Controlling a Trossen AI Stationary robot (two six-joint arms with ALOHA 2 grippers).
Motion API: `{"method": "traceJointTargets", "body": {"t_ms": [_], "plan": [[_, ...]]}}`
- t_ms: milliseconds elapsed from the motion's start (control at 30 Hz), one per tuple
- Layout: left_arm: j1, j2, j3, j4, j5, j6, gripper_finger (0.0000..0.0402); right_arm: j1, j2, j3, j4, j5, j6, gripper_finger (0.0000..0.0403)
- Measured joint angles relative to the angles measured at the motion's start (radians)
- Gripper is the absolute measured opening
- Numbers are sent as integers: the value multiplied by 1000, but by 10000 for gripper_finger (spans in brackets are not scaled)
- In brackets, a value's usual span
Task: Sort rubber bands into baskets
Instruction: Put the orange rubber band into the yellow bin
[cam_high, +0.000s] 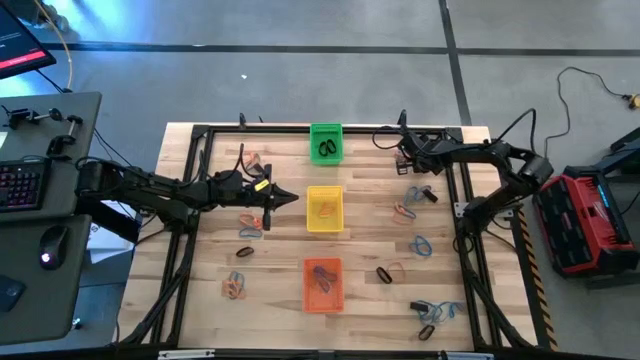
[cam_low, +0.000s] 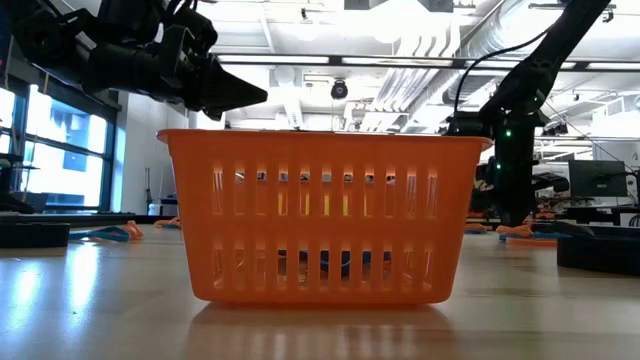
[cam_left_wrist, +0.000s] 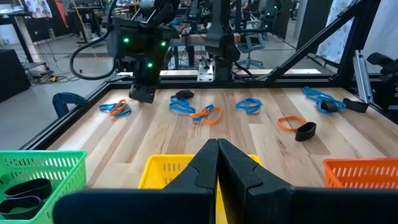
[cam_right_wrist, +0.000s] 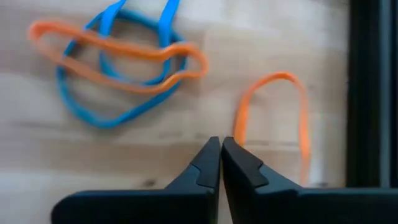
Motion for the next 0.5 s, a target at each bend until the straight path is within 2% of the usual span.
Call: {"method": "traceJointTargets", "body": {"t_ms": [200, 500], "plan": [[0, 0, 0, 1, 0, 0, 0, 59, -47, -3, -44, -57, -12, 1], [0, 0, 0, 2, 0, -12, 0, 166, -141, -3, -101, -37, -7, 0]]}}
